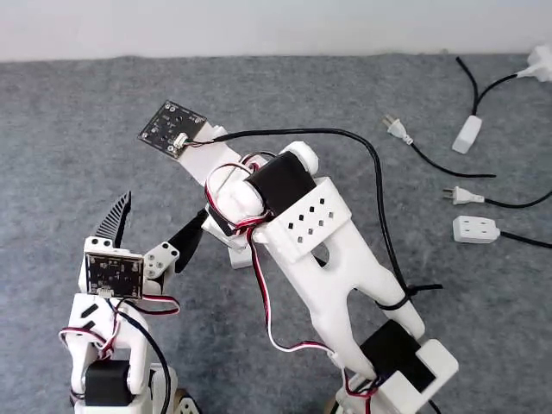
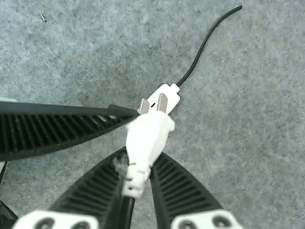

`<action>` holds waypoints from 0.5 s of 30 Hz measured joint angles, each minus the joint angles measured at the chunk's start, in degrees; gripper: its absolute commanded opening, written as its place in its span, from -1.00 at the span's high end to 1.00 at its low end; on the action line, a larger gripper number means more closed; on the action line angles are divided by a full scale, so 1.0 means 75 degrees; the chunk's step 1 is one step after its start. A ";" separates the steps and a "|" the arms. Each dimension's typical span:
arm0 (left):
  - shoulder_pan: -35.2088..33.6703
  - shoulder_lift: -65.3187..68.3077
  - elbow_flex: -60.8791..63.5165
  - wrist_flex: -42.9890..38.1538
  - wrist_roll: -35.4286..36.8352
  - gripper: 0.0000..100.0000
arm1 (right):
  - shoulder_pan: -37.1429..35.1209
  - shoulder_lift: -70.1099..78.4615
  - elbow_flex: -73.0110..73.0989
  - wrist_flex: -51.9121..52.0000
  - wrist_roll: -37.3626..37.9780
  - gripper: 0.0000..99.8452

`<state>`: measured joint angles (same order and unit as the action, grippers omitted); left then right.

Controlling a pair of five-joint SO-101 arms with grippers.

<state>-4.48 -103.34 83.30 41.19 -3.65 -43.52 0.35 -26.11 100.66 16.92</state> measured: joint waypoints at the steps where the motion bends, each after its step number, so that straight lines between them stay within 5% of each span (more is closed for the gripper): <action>1: 0.0000 0.0000 0.0000 0.0000 0.0000 0.21 | 0.0000 0.0000 0.0000 0.0000 0.0000 0.98; 15: 0.0000 0.0000 0.0000 0.0000 -0.0012 0.21 | 0.0000 0.0000 0.0000 0.0000 -0.0305 0.96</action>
<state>-4.48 -103.34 83.30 41.19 -3.74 -43.52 0.35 -26.11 100.66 14.64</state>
